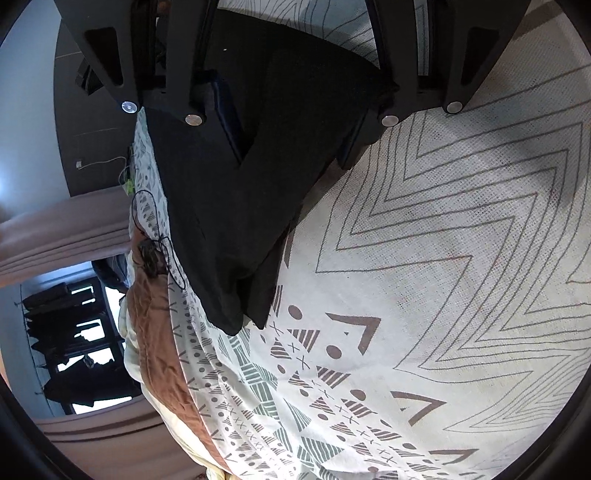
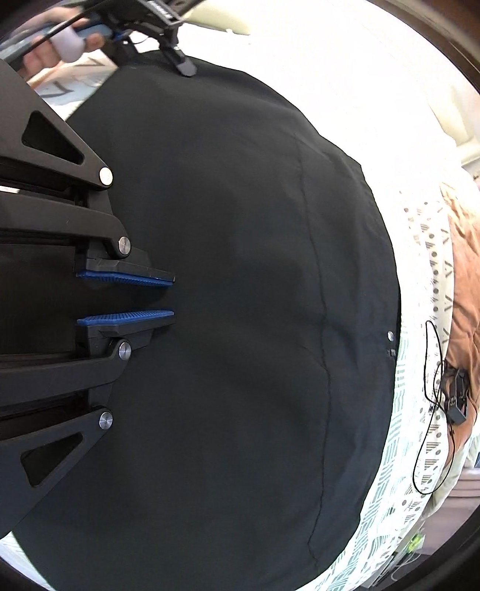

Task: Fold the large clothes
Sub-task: 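Grasp the folded black jacket edge with both grippers and lift it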

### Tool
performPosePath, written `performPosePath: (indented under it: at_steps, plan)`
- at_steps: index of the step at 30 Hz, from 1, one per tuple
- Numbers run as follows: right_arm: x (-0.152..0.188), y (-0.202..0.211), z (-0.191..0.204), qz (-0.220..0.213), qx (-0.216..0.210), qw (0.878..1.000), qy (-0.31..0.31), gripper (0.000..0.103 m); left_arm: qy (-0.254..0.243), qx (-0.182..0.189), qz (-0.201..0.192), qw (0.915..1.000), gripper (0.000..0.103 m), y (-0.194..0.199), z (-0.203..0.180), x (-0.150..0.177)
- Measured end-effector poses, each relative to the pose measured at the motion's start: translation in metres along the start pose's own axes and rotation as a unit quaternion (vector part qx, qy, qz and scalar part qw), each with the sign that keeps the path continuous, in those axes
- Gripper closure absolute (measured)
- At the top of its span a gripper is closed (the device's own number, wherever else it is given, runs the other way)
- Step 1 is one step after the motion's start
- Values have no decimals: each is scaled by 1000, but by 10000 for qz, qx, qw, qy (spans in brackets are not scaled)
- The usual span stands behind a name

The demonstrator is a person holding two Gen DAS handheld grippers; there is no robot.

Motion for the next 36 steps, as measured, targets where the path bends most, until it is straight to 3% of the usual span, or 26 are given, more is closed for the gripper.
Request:
performPosePath:
  at_steps: [5, 18, 23, 25, 27, 29, 32, 36]
  plan:
    - [-23, -6, -8, -52, 65, 9999, -85, 90, 22, -194, -119, 9997, 56, -1, 0, 0]
    - [-93, -35, -28, -110, 235, 9995, -206, 90, -29, -527, -184, 9984, 56, -5, -3, -2]
    - [-106, -40, -20, -144, 507, 9986, 35, 88, -20, -606, -283, 9978, 56, -4, -4, -1]
    - [-101, -34, -13, -180, 375, 9991, 100, 86, 23, -551, -280, 9981, 56, -4, -3, -1]
    - [-93, -28, -8, -163, 162, 9996, 140, 76, 53, -499, -284, 9983, 56, -2, -2, -1]
    - [-84, -20, -6, -129, 37, 9997, 201, 55, 63, -461, -322, 9984, 58, -1, -3, -2]
    - [-67, 0, -8, -223, -37, 9993, 299, 36, 109, -365, -370, 9986, 65, 4, -5, -3]
    - [-43, 26, -20, -256, -109, 9996, 102, 23, 68, -105, -478, 9988, 76, 17, -14, -5]
Point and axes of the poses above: each gripper's, at about its wrist camera, not at the fingertips, and y roughly against the way its jaws point, z to its left, x to its underside, the point moved 9 cm from there along -y, roughly the way its jaws point, and after that the axes turned 15 degrees about -x, right-handed, at the moved point
